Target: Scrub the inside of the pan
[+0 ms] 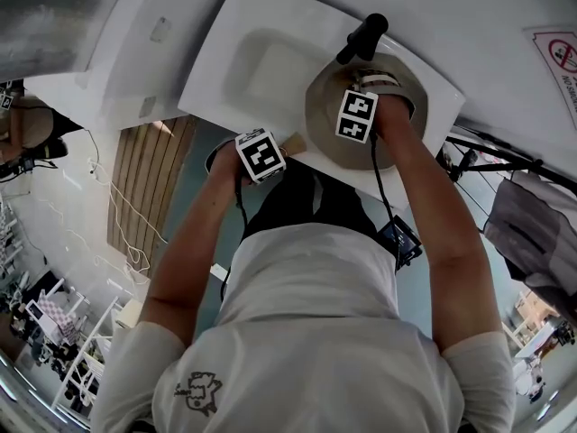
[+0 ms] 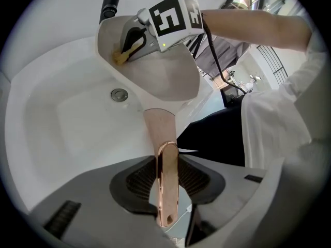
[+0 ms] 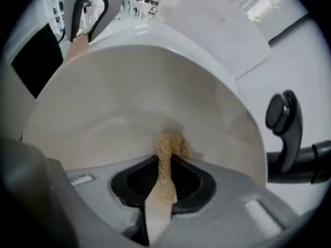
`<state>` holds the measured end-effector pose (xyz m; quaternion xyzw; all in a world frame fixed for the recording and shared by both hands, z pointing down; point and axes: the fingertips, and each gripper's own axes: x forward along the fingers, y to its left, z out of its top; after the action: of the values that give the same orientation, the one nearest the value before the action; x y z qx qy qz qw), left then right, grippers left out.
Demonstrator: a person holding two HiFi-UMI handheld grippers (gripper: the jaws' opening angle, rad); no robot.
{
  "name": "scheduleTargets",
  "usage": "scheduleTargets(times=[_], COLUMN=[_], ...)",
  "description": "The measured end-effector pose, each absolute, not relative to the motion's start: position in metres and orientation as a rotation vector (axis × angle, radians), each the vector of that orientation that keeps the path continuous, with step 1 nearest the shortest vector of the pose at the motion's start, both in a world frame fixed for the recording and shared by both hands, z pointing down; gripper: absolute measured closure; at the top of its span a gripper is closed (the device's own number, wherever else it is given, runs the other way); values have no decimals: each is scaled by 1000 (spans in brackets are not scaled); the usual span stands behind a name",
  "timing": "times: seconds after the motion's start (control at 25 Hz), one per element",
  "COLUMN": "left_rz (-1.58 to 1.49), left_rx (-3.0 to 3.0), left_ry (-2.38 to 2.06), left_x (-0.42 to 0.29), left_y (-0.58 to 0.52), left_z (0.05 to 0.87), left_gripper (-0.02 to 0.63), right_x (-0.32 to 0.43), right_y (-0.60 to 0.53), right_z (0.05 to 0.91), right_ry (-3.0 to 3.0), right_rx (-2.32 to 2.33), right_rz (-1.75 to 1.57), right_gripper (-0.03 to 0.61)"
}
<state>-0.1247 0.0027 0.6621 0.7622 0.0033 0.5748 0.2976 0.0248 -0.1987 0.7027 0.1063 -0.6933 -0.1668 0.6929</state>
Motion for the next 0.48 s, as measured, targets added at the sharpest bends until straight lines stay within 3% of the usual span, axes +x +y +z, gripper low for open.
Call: scheduleTargets(times=[0.12, 0.28, 0.48], left_rz=[1528, 1519, 1518], left_rx=[2015, 2013, 1998], left_ry=[16, 18, 32], left_x=[-125, -125, -125], left_y=[5, 4, 6], left_z=[661, 661, 659], left_gripper=[479, 479, 479], right_x=[-8, -39, -36], right_y=[-173, -132, -80], right_z=[706, 696, 698], right_ry=[-1713, -1978, -2042], right_rx=[192, 157, -26], right_rz=[-272, 144, 462], right_gripper=[508, 506, 508])
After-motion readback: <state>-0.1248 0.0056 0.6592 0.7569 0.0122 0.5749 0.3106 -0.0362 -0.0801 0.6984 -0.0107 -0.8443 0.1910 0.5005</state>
